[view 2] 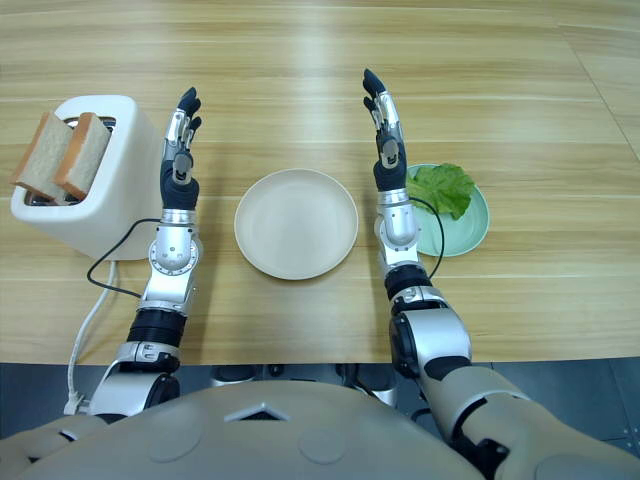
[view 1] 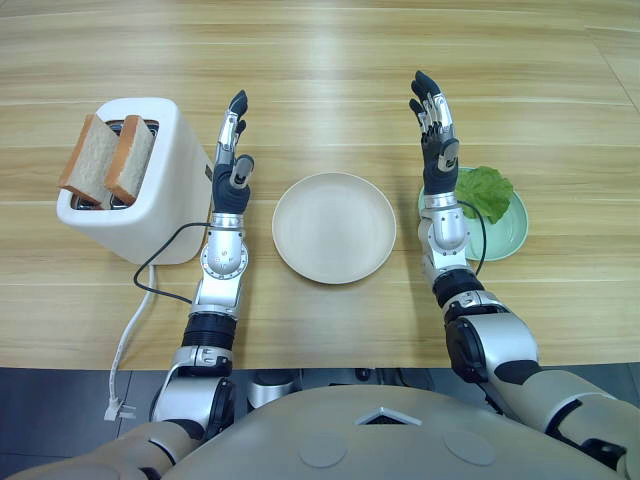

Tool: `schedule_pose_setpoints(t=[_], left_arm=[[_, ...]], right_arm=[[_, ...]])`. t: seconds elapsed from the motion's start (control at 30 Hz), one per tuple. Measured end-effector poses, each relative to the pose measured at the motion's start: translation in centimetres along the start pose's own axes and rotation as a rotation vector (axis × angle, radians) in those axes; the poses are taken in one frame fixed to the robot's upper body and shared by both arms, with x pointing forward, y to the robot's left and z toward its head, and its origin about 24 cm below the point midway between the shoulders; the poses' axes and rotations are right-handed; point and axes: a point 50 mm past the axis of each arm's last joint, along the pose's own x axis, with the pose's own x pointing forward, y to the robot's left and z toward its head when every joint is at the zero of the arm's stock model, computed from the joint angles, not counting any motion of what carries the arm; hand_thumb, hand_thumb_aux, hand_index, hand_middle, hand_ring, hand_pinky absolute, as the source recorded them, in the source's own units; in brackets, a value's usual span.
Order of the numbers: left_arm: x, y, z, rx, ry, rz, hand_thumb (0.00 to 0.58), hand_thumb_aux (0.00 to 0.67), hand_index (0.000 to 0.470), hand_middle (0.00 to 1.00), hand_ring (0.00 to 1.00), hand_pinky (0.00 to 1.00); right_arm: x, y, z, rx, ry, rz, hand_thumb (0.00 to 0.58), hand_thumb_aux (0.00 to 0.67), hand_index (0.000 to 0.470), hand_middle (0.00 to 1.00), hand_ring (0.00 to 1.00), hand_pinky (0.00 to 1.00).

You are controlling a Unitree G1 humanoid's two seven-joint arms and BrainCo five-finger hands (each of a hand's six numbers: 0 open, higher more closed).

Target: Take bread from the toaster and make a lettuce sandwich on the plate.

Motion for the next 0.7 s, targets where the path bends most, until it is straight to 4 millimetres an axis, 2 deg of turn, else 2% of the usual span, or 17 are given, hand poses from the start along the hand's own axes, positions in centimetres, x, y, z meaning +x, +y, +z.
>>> schedule_pose_setpoints(t=[0.53,0.63,0.7], left_arm=[[0.0,0.1,0.1,0.016,-0.006,-0.006,0.000,0.000,0.000,0.00,0.00,0.00],[0.2,1.0,1.8,0.114,-0.098,-0.028,0.000,0.000,0.000,0.00,0.00,0.00],[0.7,2.5,4.7,0.213,-0.219,-0.004,0.000,0.000,0.000,0.00,0.00,0.00]], right_arm=[[0.0,0.0,0.0,0.000,0.000,0.000,0.000,0.000,0.000,0.00,0.00,0.00],[0.0,0.0,0.0,0.000,-0.001,0.000,0.000,0.000,0.000,0.00,0.00,0.00],[0.0,0.1,0.0,0.002,0.001,0.001,0.000,0.000,0.000,0.00,0.00,0.00]])
